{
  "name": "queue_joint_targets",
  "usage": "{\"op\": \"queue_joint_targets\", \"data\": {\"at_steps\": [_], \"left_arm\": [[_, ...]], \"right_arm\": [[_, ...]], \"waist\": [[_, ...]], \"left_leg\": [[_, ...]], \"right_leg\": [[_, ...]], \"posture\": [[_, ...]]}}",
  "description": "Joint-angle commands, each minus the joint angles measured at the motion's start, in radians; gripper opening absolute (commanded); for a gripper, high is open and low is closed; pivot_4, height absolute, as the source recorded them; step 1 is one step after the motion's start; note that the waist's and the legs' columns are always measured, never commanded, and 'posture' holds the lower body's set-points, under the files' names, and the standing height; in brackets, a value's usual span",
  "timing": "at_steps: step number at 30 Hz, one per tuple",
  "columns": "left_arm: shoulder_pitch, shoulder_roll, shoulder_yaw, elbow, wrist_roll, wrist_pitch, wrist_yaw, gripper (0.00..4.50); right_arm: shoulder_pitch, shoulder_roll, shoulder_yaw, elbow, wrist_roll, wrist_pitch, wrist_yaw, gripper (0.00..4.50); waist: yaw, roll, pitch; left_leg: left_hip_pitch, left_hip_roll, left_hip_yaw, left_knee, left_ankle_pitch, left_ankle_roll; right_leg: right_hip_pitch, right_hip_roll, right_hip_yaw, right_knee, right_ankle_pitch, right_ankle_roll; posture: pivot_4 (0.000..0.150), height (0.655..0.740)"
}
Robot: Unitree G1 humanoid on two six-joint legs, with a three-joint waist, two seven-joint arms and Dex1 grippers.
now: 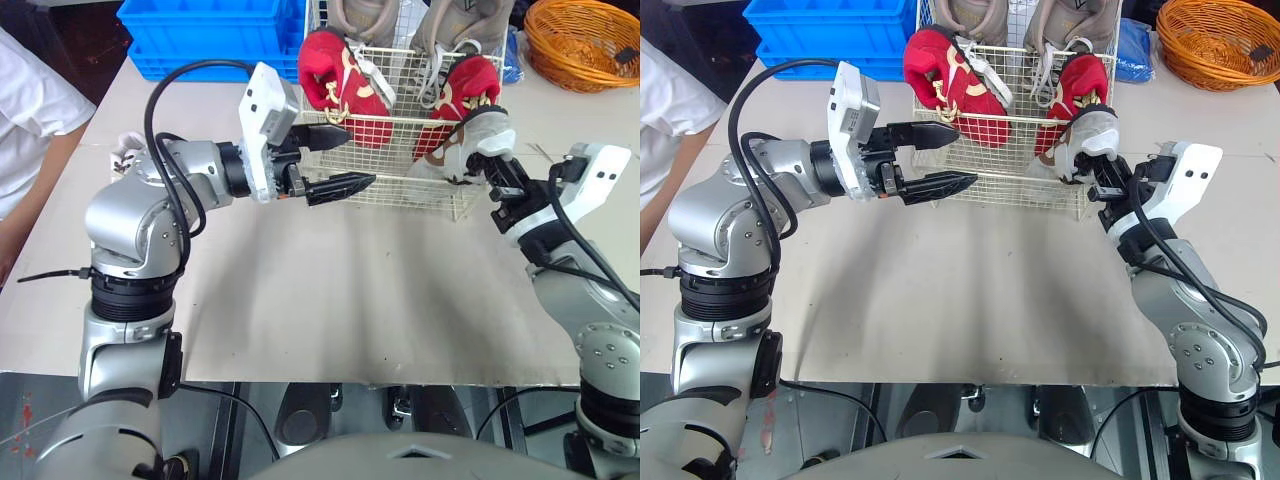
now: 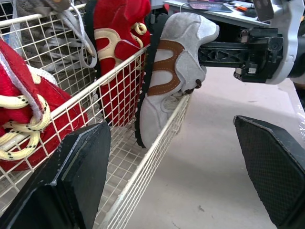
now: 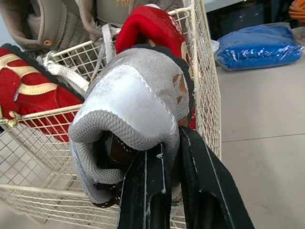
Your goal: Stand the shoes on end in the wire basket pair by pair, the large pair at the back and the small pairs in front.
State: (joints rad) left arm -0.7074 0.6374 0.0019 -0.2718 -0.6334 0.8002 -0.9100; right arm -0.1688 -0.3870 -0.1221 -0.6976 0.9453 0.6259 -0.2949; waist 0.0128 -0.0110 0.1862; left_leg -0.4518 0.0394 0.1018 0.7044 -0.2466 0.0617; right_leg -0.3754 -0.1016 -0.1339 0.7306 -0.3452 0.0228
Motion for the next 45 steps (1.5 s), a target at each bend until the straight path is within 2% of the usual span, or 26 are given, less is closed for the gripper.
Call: {"op": "queue_joint_targets", "data": {"at_steps": [1, 2, 4, 6, 7, 11, 16, 19, 22, 24, 30, 34, 38, 42, 45], "left_arm": [[-0.005, 0.007, 0.025, -0.042, -0.023, -0.003, 0.005, 4.5], [-0.005, 0.008, 0.026, -0.043, -0.023, -0.003, 0.005, 4.5], [-0.004, 0.01, 0.026, -0.043, -0.024, -0.002, 0.003, 4.5], [-0.002, 0.012, 0.026, -0.043, -0.023, -0.003, 0.001, 4.5], [-0.001, 0.013, 0.027, -0.042, -0.023, -0.004, 0.0, 4.5], [0.005, 0.022, 0.034, -0.033, -0.024, -0.007, -0.002, 4.5], [0.025, 0.047, 0.06, -0.007, -0.017, -0.024, -0.001, 4.5], [0.042, 0.065, 0.105, 0.031, -0.009, -0.033, 0.019, 4.5], [0.058, 0.103, 0.156, 0.113, 0.02, -0.047, 0.038, 4.5], [0.057, 0.124, 0.189, 0.175, 0.038, -0.053, 0.06, 4.5], [0.019, 0.234, 0.283, 0.527, 0.191, -0.131, 0.208, 4.5], [0.006, 0.322, 0.306, 0.706, 0.241, -0.179, 0.203, 4.5], [-0.067, 0.399, 0.271, 0.944, 0.334, -0.276, 0.212, 4.5], [-0.144, 0.412, 0.227, 1.138, 0.409, -0.367, 0.197, 4.5], [-0.19, 0.383, 0.213, 1.262, 0.432, -0.411, 0.173, 4.5]], "right_arm": [[0.004, 0.001, -0.009, -0.031, -0.018, 0.011, 0.013, 2.16], [0.003, -0.004, -0.014, -0.033, -0.021, 0.015, 0.019, 2.49], [0.0, -0.024, -0.034, -0.037, -0.021, 0.022, 0.036, 3.65], [0.004, -0.049, -0.053, -0.047, -0.017, 0.03, 0.062, 4.36], [0.012, -0.065, -0.068, -0.055, -0.01, 0.033, 0.076, 4.45], [0.07, -0.127, -0.15, -0.093, 0.062, 0.046, 0.134, 4.45], [0.207, -0.276, -0.277, -0.12, 0.17, 0.061, 0.346, 4.45], [0.273, -0.378, -0.298, -0.149, 0.128, 0.021, 0.566, 4.45], [0.304, -0.424, -0.229, -0.164, 0.027, -0.065, 0.773, 4.45], [0.306, -0.425, -0.178, -0.157, -0.044, -0.125, 0.864, 4.45], [0.219, -0.353, -0.012, -0.073, -0.182, -0.238, 0.992, 4.45], [0.177, -0.321, 0.037, -0.022, -0.235, -0.277, 1.038, 4.45], [0.155, -0.3, 0.066, 0.004, -0.268, -0.295, 1.062, 4.45], [0.137, -0.279, 0.084, 0.013, -0.291, -0.3, 1.063, 4.45], [0.118, -0.262, 0.096, 0.014, -0.303, -0.295, 1.052, 4.45]], "waist": [[0.0, 0.0, 0.0], [0.0, 0.0, 0.0], [0.0, 0.0, 0.0], [0.0, 0.0, 0.0], [0.0, 0.0, 0.0], [0.002, 0.0, 0.0], [0.001, 0.0, 0.0], [0.0, 0.0, 0.0], [-0.001, 0.0, 0.0], [-0.001, 0.0, 0.0], [0.001, -0.004, -0.001], [0.0, -0.008, -0.002], [0.004, -0.011, -0.003], [0.003, -0.013, -0.004], [0.001, -0.013, -0.004]], "left_leg": [[0.0, 0.0, 0.0, 0.0, 0.0, 0.0], [0.0, 0.0, 0.0, 0.0, 0.0, 0.0], [0.0, 0.0, 0.0, 0.0, 0.0, 0.0], [0.0, 0.0, 0.0, 0.0, 0.0, 0.0], [0.0, 0.0, 0.0, 0.0, 0.0, 0.0], [0.0, 0.0, 0.0, 0.0, 0.0, 0.0], [0.0, 0.0, 0.0, 0.0, 0.0, 0.0], [0.001, 0.0, 0.001, 0.0, 0.0, 0.0], [0.002, 0.001, 0.001, -0.001, 0.0, 0.0], [0.003, 0.002, 0.001, -0.001, 0.0, 0.0], [0.002, 0.001, 0.001, 0.0, 0.0, 0.0], [0.002, 0.001, 0.001, -0.001, 0.0, 0.0], [0.0, 0.001, 0.0, 0.0, 0.0, 0.0], [0.0, 0.0, 0.001, 0.0, 0.0, 0.0], [0.0, 0.0, 0.001, 0.0, 0.0, 0.0]], "right_leg": [[0.0, 0.0, 0.0, 0.0, 0.0, 0.0], [0.0, 0.0, 0.0, 0.0, 0.0, 0.0], [0.0, 0.0, 0.0, 0.0, 0.0, 0.0], [0.0, 0.0, 0.0, 0.0, 0.0, 0.0], [0.0, 0.0, 0.0, 0.0, 0.0, 0.0], [0.0, 0.0, 0.0, 0.0, 0.0, 0.0], [0.0, 0.0, 0.001, 0.0, 0.0, 0.0], [0.0, 0.001, 0.001, 0.0, 0.0, 0.0], [0.0, 0.002, 0.002, 0.0, 0.0, 0.0], [0.0, 0.003, 0.003, 0.0, 0.0, 0.0], [0.0, 0.002, 0.003, 0.0, 0.0, 0.0], [-0.001, 0.001, 0.003, 0.0, 0.0, 0.0], [-0.001, 0.001, 0.001, 0.0, 0.0, 0.0], [-0.001, 0.0, 0.0, 0.0, 0.0, 0.0], [-0.001, 0.0, 0.0, 0.001, 0.0, 0.0]], "posture": [[0.15, 0.686], [0.15, 0.686], [0.15, 0.686], [0.15, 0.686], [0.15, 0.686], [0.15, 0.686], [0.15, 0.686], [0.15, 0.686], [0.15, 0.686], [0.15, 0.686], [0.15, 0.686], [0.15, 0.686], [0.15, 0.686], [0.15, 0.686], [0.15, 0.686]]}}
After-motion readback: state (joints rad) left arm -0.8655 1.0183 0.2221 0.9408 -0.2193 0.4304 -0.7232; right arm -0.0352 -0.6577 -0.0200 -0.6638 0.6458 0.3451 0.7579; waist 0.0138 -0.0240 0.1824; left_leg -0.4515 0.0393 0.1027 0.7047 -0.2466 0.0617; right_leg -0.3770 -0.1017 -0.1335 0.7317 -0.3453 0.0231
